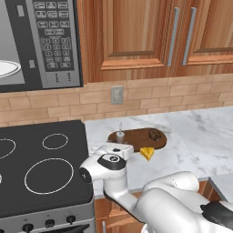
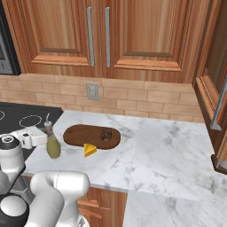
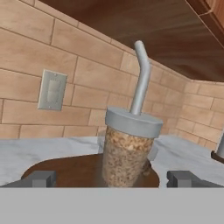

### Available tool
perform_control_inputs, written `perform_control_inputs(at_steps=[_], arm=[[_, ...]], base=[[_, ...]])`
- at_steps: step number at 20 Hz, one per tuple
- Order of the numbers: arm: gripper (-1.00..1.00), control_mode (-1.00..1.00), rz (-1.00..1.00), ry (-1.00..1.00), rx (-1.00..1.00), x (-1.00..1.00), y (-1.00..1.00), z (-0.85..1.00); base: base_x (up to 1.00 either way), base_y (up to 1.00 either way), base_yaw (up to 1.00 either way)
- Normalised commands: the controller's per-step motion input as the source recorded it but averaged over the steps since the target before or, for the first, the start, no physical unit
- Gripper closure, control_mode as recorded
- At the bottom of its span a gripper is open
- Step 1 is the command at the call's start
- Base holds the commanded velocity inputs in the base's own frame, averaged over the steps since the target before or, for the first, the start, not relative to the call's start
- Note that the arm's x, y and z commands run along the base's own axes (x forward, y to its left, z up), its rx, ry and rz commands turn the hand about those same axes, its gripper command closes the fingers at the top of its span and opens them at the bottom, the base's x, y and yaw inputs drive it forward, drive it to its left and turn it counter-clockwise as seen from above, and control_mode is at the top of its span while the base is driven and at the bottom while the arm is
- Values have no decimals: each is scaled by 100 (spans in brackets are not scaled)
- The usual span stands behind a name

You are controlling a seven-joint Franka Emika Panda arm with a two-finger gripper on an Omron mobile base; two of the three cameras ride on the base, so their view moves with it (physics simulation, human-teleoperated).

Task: Retrieve the reheated potato from the microwave, then place the potato, cheese, and condiment on the cutting board.

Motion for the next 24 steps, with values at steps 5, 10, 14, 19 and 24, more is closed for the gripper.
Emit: perform_control_inputs(at_steps=[5, 10, 14, 19, 24], arm=[[-100, -100, 0, 0, -1, 20, -1, 0], [-100, -100, 0, 0, -2, 5, -9, 0], [-100, -100, 0, 0, -1, 0, -8, 0], [100, -100, 0, 0, 0, -1, 0, 0], [100, -100, 0, 1, 0, 0, -3, 0]], base=[[0, 0, 0], [0, 0, 0], [0, 0, 0], [0, 0, 0], [0, 0, 0]])
